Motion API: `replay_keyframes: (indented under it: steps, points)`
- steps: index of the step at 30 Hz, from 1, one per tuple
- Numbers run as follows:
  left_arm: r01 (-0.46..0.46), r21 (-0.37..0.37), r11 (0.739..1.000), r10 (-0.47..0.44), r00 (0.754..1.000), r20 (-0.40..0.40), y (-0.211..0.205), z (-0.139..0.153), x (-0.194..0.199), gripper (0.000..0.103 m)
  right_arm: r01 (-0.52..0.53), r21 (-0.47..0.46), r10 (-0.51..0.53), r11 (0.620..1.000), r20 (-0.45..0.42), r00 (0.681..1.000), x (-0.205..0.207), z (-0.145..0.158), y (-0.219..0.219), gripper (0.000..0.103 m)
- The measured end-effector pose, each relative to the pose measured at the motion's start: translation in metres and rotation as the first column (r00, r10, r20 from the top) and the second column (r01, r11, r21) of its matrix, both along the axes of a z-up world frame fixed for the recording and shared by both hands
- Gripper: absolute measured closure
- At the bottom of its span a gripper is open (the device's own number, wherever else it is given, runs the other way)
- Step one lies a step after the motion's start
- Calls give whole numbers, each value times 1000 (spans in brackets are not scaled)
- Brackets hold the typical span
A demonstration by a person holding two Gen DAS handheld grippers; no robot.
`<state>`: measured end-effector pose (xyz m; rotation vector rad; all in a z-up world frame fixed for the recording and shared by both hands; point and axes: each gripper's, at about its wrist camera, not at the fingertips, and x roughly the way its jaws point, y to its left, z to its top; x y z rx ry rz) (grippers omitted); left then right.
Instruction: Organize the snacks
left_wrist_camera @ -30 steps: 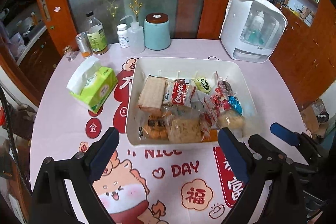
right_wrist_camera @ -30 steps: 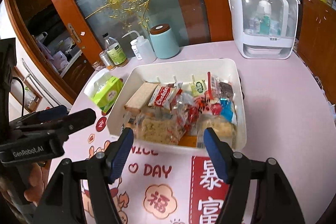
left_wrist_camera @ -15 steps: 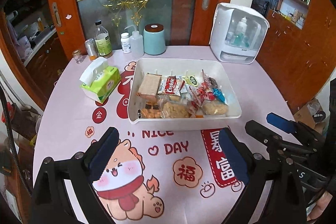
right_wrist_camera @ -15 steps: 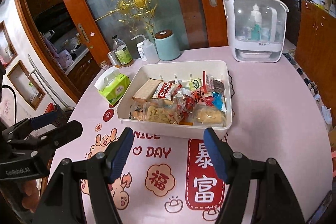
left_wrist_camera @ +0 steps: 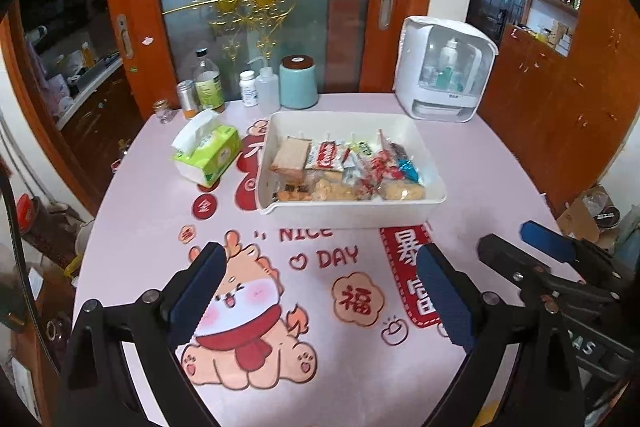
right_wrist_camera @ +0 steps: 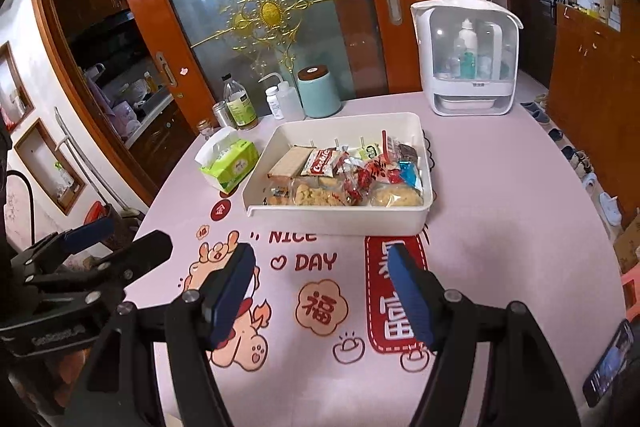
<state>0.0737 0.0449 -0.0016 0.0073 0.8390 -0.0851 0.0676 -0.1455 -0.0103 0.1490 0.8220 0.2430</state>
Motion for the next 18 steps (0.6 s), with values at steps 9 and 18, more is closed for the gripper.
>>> replay_keyframes:
  steps: [9,18]
  points:
    - [-28,-30,999,26,997,-77,4,-21,-26,8,36,-44,-35,998,9,999,-35,6,-2,33]
    - [-56,-3,998,56,996,-73,-4,-20,-40,8,77,-89,-80,993,-28,996,-48,-1,-6,33]
